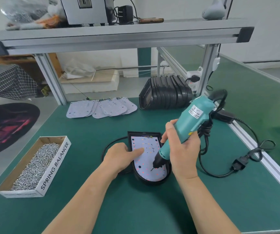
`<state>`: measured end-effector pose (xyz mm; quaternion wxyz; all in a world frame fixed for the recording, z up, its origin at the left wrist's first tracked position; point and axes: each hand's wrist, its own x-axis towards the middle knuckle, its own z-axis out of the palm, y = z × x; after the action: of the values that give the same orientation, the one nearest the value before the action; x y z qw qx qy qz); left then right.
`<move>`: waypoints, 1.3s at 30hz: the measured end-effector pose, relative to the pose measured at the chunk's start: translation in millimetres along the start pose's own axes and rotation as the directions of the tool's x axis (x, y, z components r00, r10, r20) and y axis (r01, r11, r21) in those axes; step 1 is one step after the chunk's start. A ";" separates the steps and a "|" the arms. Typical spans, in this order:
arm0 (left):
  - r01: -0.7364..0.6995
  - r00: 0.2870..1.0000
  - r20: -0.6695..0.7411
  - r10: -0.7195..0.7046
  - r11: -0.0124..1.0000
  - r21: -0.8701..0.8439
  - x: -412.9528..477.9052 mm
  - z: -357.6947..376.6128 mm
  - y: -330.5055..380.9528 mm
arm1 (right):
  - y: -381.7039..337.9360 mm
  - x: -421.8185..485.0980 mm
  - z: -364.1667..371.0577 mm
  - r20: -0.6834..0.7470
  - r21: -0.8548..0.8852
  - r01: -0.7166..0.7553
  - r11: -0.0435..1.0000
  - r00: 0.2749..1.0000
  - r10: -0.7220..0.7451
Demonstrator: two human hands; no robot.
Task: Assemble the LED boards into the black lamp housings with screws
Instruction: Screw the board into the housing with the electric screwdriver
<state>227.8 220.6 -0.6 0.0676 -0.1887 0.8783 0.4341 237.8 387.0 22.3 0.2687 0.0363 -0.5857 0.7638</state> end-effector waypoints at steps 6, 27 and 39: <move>-0.016 1.000 -0.008 0.017 0.998 0.062 -3.1 3.4 -3.0 | -15.2 6.1 7.4 0.249 0.029 0.047 0.998 0.967 -0.053; 0.269 0.945 0.324 0.032 0.484 -0.833 -35.6 -18.9 28.1 | -20.5 32.8 -9.4 -0.355 0.288 -0.131 0.949 0.905 0.233; 0.336 0.891 0.439 0.120 0.475 -0.813 -42.2 -17.1 28.0 | -29.4 38.0 7.7 -0.354 0.283 -0.100 0.954 0.913 0.201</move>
<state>256.5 234.1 42.5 0.1858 -0.1504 0.4798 0.8442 216.7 398.9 64.5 0.3097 -0.1228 -0.4191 0.8446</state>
